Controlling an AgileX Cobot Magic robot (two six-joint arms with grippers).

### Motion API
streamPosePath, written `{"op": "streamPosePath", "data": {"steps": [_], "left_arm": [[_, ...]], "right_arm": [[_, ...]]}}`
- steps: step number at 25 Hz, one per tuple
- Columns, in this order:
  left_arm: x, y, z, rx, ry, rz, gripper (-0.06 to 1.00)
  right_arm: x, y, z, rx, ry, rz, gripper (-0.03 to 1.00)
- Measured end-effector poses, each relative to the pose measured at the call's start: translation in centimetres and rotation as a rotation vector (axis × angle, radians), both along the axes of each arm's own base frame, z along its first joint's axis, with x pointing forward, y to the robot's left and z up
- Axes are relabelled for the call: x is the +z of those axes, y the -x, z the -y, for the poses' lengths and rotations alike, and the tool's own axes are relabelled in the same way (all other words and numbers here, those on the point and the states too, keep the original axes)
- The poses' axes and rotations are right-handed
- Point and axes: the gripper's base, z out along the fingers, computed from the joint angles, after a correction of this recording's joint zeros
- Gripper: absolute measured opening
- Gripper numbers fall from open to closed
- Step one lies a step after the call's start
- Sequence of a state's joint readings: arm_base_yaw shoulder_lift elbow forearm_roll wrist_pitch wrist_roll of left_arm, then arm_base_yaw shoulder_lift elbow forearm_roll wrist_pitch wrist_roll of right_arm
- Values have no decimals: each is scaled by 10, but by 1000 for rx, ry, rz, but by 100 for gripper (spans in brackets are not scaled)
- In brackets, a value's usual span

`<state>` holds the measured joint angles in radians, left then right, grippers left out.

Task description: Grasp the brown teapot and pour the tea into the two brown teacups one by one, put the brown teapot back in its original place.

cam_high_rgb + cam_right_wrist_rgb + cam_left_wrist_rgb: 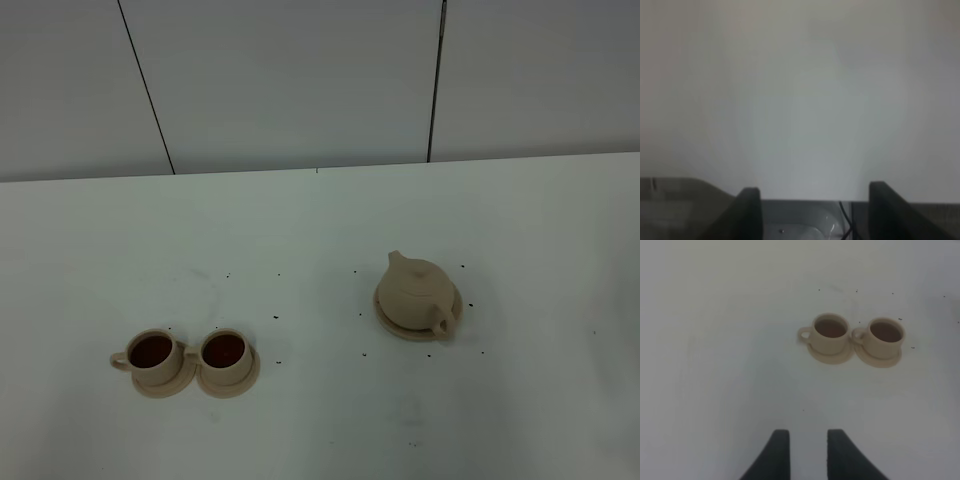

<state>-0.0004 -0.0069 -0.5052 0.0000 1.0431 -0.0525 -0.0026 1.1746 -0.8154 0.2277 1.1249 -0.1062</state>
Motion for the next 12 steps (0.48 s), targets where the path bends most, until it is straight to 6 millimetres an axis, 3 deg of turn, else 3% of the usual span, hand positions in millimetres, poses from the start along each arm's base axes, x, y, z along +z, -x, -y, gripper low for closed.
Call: {"op": "streamPosePath", "data": {"steps": [4, 12], "left_arm": [[0, 0, 0, 0, 0, 0, 25], [0, 0, 0, 0, 0, 0, 25]], "right_arm": [[2, 31, 1, 6, 18, 57, 46], [-12, 78, 3, 54, 53, 121, 46]]}}
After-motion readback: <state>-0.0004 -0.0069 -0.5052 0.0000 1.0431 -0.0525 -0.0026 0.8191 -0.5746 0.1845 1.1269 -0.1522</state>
